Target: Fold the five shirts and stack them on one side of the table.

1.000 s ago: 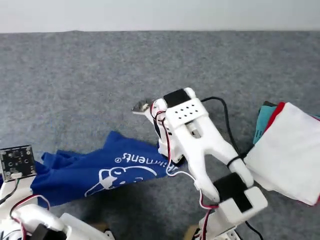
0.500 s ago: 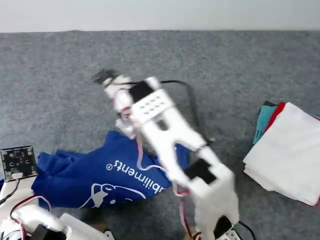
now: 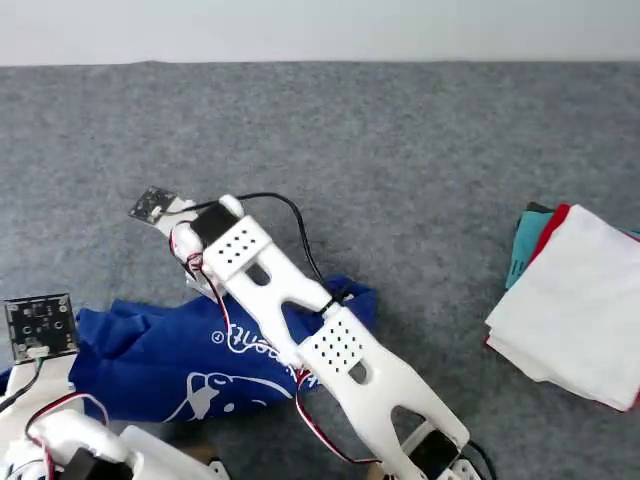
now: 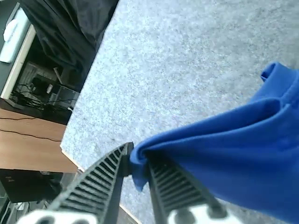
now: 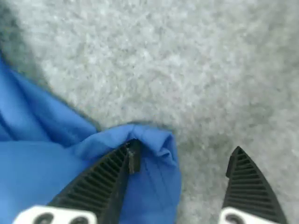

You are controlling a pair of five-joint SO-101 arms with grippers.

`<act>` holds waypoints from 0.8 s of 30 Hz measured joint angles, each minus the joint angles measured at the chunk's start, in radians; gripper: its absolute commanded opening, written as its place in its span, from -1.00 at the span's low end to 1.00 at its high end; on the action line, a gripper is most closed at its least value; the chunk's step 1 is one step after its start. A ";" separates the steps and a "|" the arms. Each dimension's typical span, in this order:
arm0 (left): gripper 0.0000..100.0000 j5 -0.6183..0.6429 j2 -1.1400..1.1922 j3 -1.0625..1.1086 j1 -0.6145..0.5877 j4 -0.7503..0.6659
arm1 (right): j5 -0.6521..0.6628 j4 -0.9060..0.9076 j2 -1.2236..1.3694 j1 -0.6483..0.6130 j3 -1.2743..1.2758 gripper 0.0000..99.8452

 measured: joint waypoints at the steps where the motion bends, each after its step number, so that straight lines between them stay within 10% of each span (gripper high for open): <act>1: -0.99 0.000 0.000 0.000 0.000 0.005 | 0.000 0.012 0.017 0.000 -0.025 -0.47; 6: -0.99 0.000 0.000 0.000 0.000 0.008 | 0.000 0.020 0.037 0.000 -0.068 -1.00; 24: -0.99 0.000 0.000 0.034 0.000 0.008 | 0.126 0.037 -0.321 0.218 -0.140 -0.98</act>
